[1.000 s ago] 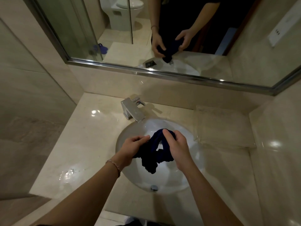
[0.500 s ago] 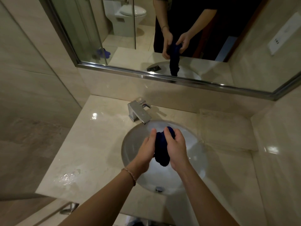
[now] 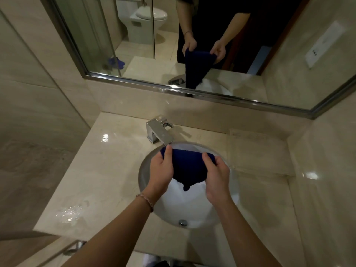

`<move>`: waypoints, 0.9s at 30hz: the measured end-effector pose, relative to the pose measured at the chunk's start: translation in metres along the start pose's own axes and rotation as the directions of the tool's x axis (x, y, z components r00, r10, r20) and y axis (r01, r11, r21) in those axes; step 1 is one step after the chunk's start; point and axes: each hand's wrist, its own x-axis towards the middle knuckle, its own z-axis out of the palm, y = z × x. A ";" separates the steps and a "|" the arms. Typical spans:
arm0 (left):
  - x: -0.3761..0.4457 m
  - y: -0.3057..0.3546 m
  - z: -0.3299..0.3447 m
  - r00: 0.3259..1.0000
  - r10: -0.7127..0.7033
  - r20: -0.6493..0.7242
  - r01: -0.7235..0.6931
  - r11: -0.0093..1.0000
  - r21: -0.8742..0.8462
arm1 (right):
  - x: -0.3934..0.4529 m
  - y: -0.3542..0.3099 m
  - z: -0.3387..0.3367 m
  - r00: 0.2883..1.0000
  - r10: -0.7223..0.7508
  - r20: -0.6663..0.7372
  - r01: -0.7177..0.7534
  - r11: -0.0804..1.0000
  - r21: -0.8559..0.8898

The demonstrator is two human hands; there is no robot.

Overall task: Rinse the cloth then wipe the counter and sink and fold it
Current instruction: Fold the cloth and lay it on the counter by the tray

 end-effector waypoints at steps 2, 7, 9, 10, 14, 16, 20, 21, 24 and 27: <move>0.003 0.006 -0.007 1.000 0.018 -0.017 -0.018 0.999 0.040 | 0.004 0.000 -0.011 0.999 0.049 -0.015 -0.048 0.998 0.028; 0.008 0.016 -0.013 0.998 0.048 0.051 -0.055 0.985 0.164 | 0.010 -0.005 -0.024 0.977 0.147 0.154 -0.159 0.985 0.073; 0.009 0.018 -0.010 0.997 -0.005 0.083 -0.005 0.993 0.122 | 0.013 -0.005 -0.024 0.939 0.197 0.281 -0.236 0.965 0.111; 0.010 0.017 -0.010 0.994 -0.033 0.101 0.024 0.996 0.087 | 0.014 -0.004 -0.023 0.909 0.233 0.346 -0.289 0.950 0.120; 0.007 0.022 -0.013 0.981 -0.102 0.167 0.120 0.987 -0.102 | 0.018 0.002 -0.021 0.833 0.376 0.406 -0.459 0.879 0.127; 0.006 0.027 -0.019 0.978 -0.088 0.187 0.117 0.982 -0.151 | 0.020 0.004 -0.022 0.854 0.374 0.362 -0.457 0.871 0.179; 0.007 0.035 -0.031 0.975 -0.075 0.208 0.115 0.975 -0.190 | 0.014 0.006 -0.017 0.884 0.403 0.239 -0.450 0.870 0.199; 0.007 0.036 -0.034 0.976 -0.073 0.206 0.112 0.976 -0.185 | 0.013 0.007 -0.013 0.885 0.406 0.228 -0.447 0.878 0.172; 0.012 0.039 -0.046 0.983 -0.087 0.164 0.108 0.986 -0.125 | 0.011 0.010 0.002 0.892 0.382 0.241 -0.415 0.904 0.103; 0.020 0.050 -0.066 0.989 -0.114 0.091 0.119 0.992 -0.044 | 0.011 0.002 0.019 0.875 0.368 0.314 -0.394 0.919 0.023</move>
